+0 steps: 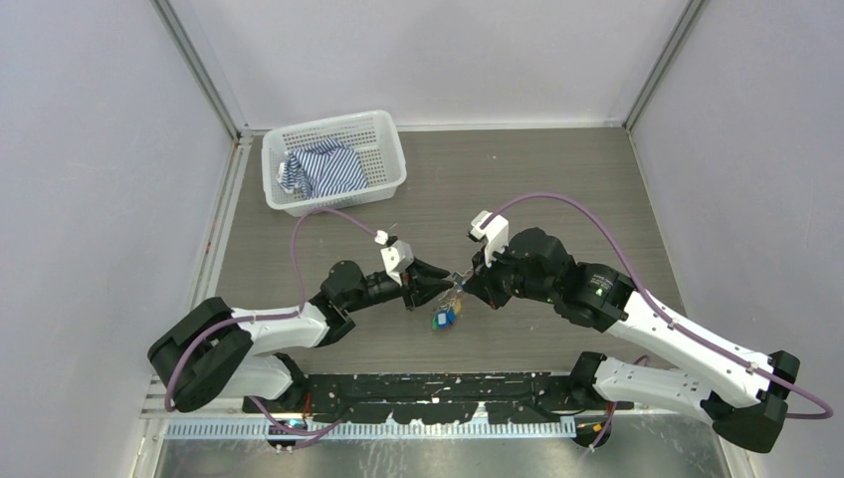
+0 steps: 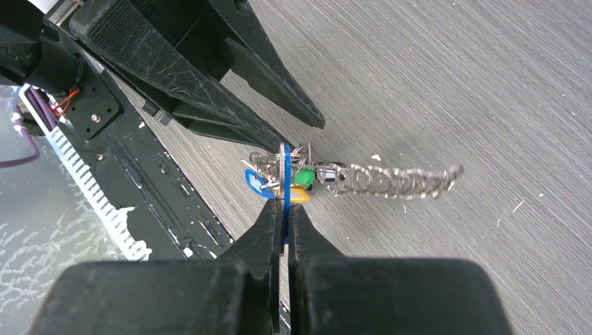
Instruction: Remove the keys from the keyring
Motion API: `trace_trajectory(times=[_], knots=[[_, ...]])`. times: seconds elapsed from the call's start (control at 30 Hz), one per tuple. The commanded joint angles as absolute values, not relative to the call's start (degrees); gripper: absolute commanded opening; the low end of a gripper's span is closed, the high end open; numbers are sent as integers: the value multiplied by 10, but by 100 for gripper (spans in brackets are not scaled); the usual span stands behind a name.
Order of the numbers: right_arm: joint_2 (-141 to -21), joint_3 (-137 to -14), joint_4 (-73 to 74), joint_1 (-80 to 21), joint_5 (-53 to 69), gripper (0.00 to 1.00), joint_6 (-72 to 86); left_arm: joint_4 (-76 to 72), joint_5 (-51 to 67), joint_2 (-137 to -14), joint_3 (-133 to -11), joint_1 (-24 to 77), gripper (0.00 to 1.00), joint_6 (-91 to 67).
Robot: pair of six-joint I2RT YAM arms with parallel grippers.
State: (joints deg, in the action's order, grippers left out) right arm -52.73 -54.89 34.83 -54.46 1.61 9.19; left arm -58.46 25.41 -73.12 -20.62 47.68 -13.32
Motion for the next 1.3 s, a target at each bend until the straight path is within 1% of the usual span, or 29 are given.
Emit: trace_trajectory(times=[0.0, 0.57, 1.0, 1.13, 1.27], knots=[[-507, -566, 305, -545, 24, 1, 95, -675, 253, -744, -206, 479, 29, -148], [-504, -570, 303, -544, 22, 1, 91, -695, 263, -764, -216, 480, 31, -152], [-502, -570, 303, -544, 19, 1, 90, -783, 289, -812, -217, 480, 34, -216], [-499, -569, 304, -545, 15, 1, 90, -793, 300, -814, -217, 480, 29, -231], [-496, -569, 305, -544, 7, 1, 89, -799, 307, -817, -217, 480, 15, -237]])
